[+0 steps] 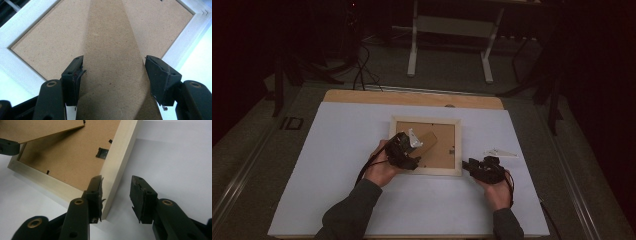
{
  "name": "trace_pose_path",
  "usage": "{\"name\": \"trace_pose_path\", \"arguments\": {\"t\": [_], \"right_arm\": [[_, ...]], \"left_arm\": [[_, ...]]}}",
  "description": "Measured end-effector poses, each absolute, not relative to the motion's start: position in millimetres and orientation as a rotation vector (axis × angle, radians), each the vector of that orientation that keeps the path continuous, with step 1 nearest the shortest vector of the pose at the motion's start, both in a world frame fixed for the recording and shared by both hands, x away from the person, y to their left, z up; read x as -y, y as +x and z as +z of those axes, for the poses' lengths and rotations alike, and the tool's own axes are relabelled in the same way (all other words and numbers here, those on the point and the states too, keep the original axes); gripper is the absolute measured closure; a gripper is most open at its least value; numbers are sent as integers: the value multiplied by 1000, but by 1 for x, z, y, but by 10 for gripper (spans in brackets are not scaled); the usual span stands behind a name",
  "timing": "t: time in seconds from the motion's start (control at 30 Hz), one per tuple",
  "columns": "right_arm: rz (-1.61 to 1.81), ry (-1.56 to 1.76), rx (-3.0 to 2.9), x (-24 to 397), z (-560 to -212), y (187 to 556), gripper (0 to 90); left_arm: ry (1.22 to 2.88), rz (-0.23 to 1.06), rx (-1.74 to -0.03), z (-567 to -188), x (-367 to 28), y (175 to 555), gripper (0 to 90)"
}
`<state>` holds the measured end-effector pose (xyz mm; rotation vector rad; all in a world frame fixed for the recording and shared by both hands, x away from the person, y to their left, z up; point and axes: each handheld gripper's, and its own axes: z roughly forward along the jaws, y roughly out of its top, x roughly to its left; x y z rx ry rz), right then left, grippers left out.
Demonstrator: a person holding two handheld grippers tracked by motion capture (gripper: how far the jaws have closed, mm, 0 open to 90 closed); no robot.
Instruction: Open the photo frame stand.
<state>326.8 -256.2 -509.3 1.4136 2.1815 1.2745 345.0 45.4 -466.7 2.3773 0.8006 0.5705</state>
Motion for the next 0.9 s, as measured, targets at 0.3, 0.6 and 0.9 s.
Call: {"name": "trace_pose_path", "arguments": {"t": [0.3, 0.6, 0.9], "right_arm": [[1260, 1394, -2192, 253, -504, 330, 611], [1240, 1392, -2191, 253, -496, 344, 596], [1240, 1398, -2208, 246, -484, 367, 585]], "left_arm": [[2368, 601, -788, -467, -45, 340, 368], [2367, 629, -777, -467, -45, 337, 367], [2362, 648, -767, -467, -44, 335, 367]]}}
